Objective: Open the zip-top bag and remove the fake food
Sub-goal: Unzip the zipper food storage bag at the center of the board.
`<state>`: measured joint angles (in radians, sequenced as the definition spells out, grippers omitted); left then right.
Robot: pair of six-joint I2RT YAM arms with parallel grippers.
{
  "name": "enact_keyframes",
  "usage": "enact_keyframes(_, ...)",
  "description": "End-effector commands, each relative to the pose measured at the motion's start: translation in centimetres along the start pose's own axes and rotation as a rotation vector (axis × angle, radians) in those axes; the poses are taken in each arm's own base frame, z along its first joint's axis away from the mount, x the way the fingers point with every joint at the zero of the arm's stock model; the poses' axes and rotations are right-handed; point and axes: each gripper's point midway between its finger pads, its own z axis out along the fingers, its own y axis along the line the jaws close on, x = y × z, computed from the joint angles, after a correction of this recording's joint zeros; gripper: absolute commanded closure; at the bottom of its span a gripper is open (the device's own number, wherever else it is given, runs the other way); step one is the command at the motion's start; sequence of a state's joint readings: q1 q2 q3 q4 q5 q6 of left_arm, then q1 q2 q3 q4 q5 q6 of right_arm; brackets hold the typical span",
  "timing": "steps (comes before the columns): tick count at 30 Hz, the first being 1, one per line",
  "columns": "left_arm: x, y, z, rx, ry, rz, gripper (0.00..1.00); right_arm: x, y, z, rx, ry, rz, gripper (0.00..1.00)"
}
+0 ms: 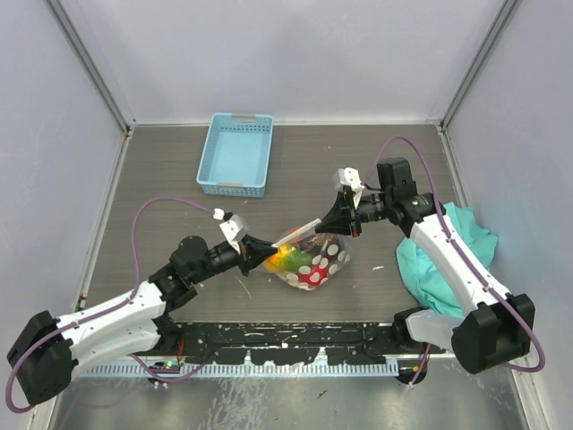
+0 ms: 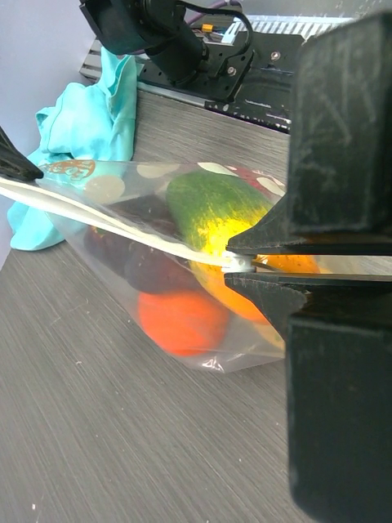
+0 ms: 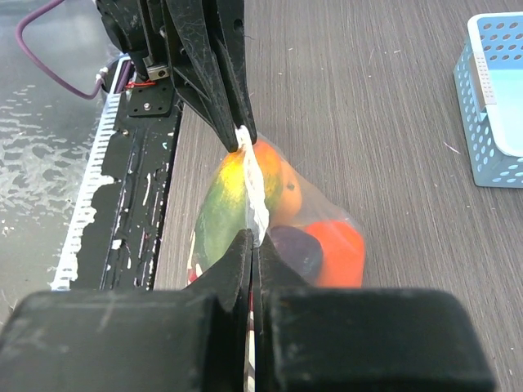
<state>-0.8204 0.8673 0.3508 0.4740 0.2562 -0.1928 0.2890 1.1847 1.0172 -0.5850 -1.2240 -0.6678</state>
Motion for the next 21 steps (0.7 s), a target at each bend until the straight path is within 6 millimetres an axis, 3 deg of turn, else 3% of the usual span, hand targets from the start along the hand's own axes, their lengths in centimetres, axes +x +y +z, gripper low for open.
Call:
enact_keyframes(1, -0.6, 1.0, -0.3, -0.038, -0.040, 0.023, 1.00, -2.2, -0.4, -0.6, 0.018, -0.024, -0.074, 0.99)
enact_keyframes(21, 1.3, 2.9, -1.3, -0.110, -0.023, -0.016, 1.00, -2.2, -0.7, -1.0, 0.036, -0.025, -0.074, 0.99)
